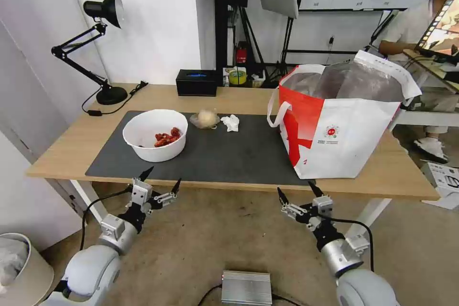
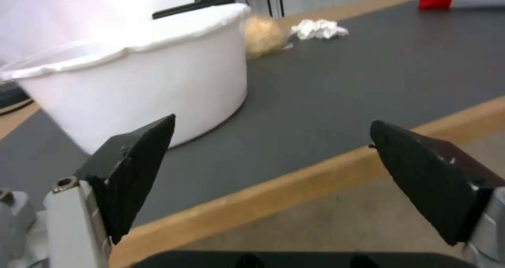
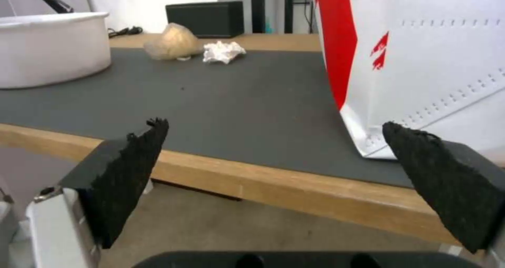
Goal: Pick up the trash from the table and place it into the takeout bag.
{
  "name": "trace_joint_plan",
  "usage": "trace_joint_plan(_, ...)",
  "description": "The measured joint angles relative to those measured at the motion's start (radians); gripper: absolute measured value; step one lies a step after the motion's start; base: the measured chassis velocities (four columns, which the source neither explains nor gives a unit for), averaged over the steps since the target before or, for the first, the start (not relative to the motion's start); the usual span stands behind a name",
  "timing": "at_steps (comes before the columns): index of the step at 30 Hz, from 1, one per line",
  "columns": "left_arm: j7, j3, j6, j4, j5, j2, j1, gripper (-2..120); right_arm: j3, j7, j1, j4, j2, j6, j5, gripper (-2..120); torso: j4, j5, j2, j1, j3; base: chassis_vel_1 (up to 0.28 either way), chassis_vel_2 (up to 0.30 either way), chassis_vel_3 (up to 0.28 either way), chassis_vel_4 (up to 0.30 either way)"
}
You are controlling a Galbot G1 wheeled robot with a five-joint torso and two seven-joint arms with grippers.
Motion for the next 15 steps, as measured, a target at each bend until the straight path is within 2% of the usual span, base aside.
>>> trace_joint_plan(8,0.001,-0.046,0.005,0.008,0.072,-0.011,0.050,100,-0.010,-0.002,-0.043,0.006,0.023,-0.006,-0.037,100,0.0000,0.0001,0.000,0.000,0.000,0.000,0.000,0.000,0.000)
trace_joint_plan(15,0.000,-0.059,0.006,0.000,0.060,-0.030,0.074,100,-0.005,-0.003,-0.046,0.019,0.022,-0.009,-0.040,100,0.0000,0.0001,0.000,0.000,0.000,0.000,0.000,0.000,0.000)
